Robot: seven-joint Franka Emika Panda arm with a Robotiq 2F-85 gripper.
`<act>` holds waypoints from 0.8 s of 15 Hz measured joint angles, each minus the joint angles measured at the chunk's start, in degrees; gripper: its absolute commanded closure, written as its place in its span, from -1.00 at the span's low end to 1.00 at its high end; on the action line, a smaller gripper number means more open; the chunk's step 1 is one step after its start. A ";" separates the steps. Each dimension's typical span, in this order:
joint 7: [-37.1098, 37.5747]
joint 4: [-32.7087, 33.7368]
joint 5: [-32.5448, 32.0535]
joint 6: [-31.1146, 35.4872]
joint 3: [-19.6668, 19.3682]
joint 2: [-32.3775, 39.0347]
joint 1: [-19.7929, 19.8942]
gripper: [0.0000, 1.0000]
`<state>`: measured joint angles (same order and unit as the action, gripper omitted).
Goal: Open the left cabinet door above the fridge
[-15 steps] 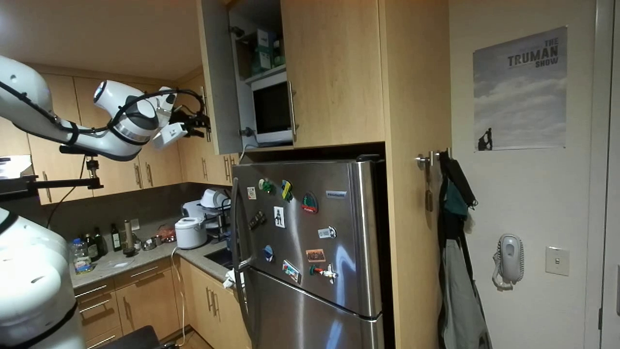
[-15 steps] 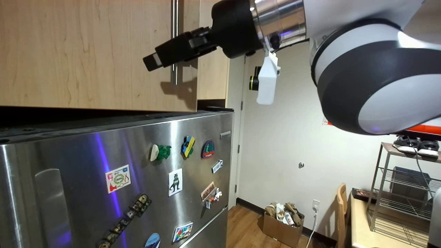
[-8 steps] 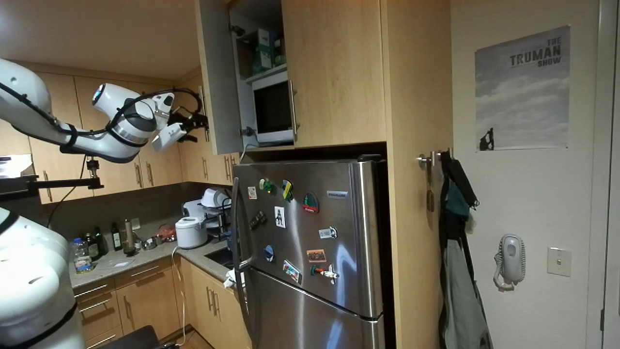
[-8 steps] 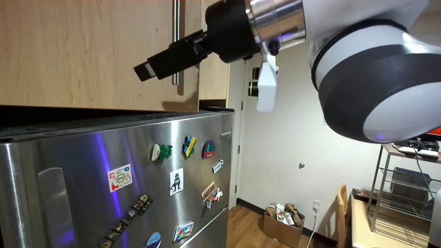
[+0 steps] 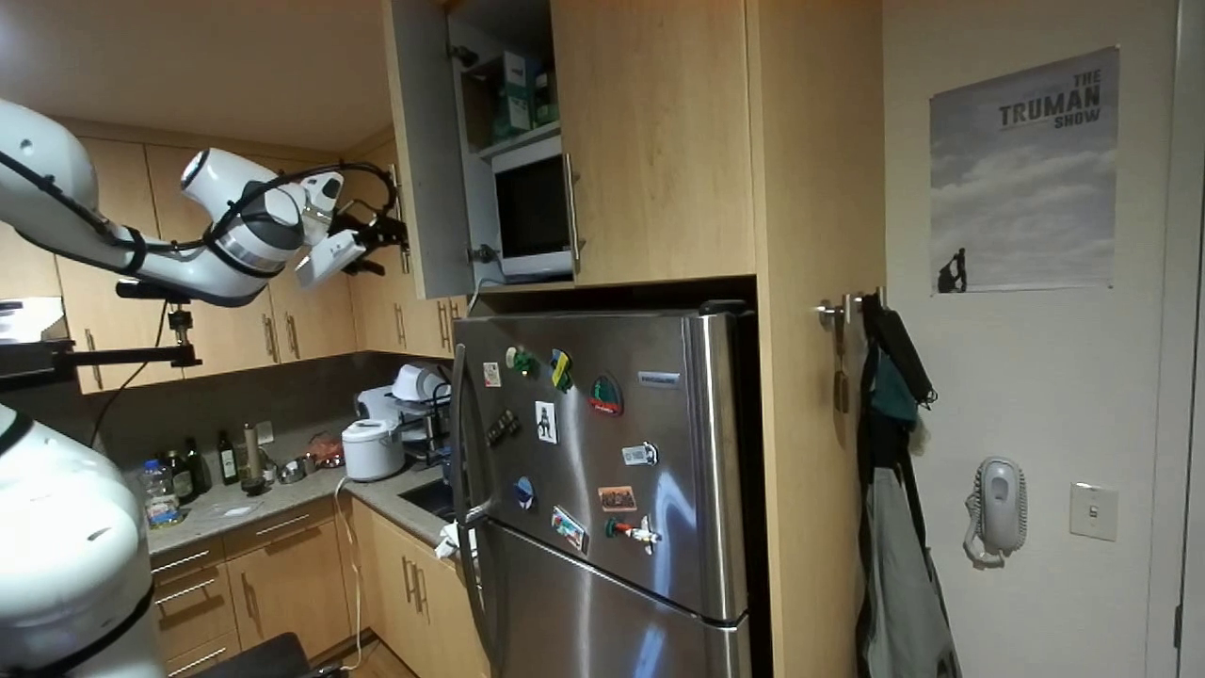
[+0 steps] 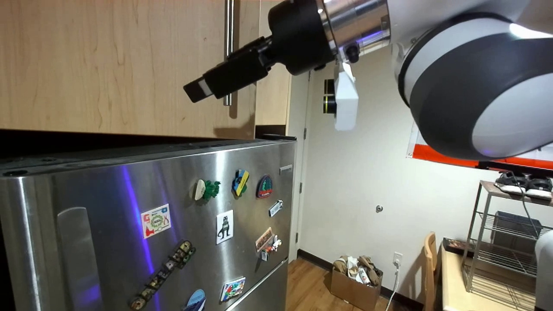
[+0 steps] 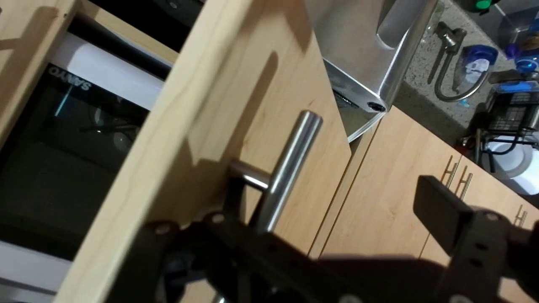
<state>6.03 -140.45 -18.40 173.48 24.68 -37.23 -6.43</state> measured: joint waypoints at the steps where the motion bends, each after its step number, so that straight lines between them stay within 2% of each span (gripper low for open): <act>1: -0.68 0.00 0.00 -0.19 -1.13 0.24 -1.10 -1.00; 7: -4.44 0.01 0.03 -0.28 -6.40 1.64 -5.94 -1.00; 12: -5.86 0.01 0.03 -0.30 -8.67 2.10 -8.02 -1.00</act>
<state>0.17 -140.44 -18.36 173.18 16.01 -35.13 -14.45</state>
